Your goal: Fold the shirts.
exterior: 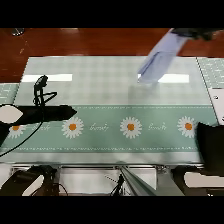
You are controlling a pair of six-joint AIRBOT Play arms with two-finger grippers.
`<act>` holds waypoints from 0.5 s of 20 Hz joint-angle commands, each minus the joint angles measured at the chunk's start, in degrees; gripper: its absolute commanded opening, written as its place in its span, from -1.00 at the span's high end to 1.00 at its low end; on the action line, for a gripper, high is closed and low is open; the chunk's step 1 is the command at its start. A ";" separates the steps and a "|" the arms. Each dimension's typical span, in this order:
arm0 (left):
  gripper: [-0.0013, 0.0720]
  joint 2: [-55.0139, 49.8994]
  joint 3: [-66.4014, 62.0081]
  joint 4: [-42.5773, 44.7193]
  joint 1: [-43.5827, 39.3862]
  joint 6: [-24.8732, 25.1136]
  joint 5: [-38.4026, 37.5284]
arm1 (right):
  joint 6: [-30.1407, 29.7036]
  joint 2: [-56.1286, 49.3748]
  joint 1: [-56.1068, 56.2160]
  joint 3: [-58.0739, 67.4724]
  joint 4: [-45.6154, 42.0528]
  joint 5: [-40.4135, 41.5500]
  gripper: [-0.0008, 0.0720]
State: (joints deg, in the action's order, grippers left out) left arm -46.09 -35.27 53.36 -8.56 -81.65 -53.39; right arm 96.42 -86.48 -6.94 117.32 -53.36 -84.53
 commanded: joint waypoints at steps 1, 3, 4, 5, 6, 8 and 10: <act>0.91 -0.04 0.02 0.13 -0.04 0.02 -0.20 | 3.17 3.78 -12.48 1.92 -0.92 -9.84 0.91; 0.91 -0.04 0.02 0.15 -0.04 0.02 -0.20 | 3.41 5.99 -19.52 1.40 -1.29 -15.04 0.91; 0.91 -0.04 0.02 0.13 -0.04 0.02 -0.20 | 3.34 7.19 -22.60 0.57 -1.90 -17.33 0.91; 0.91 -0.04 0.02 0.13 -0.04 0.02 -0.20 | 3.04 8.61 -25.59 -0.87 -4.37 -20.35 0.91; 0.91 -0.04 0.02 0.15 -0.04 0.02 -0.15 | 2.08 10.29 -27.85 -2.80 -7.72 -21.88 0.91; 0.91 -0.15 0.02 0.15 -0.04 0.02 -0.15 | 0.50 15.69 -32.17 -8.57 -11.91 -21.84 0.91; 0.91 -0.48 0.02 0.15 -0.04 0.02 0.37 | -0.61 21.88 -36.52 -15.67 -18.45 -21.84 0.91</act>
State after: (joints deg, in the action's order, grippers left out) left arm -46.28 -35.27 53.49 -8.56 -81.65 -53.54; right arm 97.51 -71.50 -36.93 109.01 -63.02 -103.66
